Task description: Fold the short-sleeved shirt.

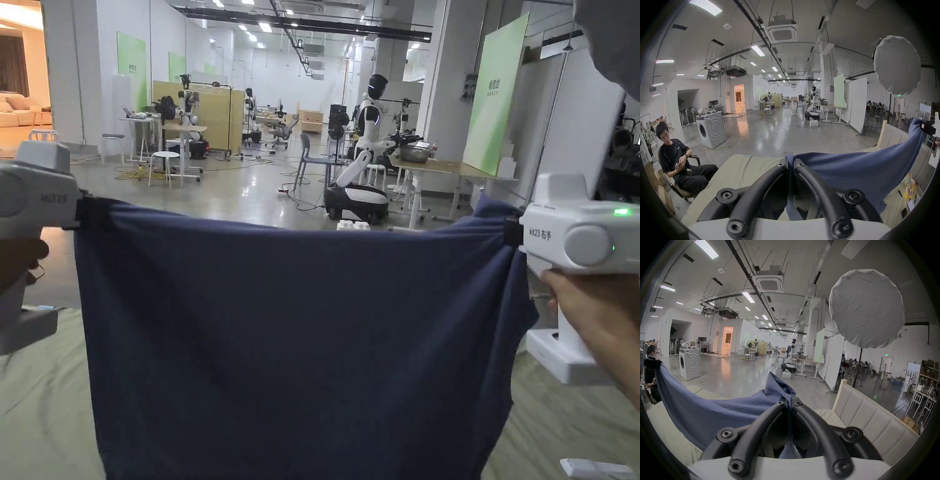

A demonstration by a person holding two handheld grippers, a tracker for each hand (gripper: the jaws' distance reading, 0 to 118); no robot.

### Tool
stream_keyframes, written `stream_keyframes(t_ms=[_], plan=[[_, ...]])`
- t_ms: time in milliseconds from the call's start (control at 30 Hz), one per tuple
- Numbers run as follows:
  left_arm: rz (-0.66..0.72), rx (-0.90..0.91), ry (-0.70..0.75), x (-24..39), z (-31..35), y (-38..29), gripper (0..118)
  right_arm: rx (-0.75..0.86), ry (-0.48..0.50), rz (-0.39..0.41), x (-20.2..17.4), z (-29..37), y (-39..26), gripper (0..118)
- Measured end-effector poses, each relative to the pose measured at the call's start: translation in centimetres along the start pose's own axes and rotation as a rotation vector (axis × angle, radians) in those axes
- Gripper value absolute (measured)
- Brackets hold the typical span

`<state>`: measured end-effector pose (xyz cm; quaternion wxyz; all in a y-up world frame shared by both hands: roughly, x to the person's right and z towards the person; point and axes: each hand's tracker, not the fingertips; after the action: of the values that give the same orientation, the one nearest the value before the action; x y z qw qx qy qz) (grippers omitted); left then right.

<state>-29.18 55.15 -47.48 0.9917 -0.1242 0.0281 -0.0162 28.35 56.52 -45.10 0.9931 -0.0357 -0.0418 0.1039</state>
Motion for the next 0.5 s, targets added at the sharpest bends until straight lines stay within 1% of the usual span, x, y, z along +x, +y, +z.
stream_keyframes(t_ms=[167, 300, 500], plan=[[0.017, 0.037, 0.008, -0.4, -0.2, 3.0, 5, 0.036, -0.021, -0.004, -0.3, -0.1, 3.3, 3], [-0.006, 0.046, 0.025, -0.1, -0.9, 3.7, 5, 0.061, -0.039, -0.017, -0.6, -0.5, 4.0, 3], [-0.008, 0.037, 0.04, -0.2, -1.8, 2.4, 5, 0.054, -0.032, -0.018, -1.3, -1.0, 2.0, 3]])
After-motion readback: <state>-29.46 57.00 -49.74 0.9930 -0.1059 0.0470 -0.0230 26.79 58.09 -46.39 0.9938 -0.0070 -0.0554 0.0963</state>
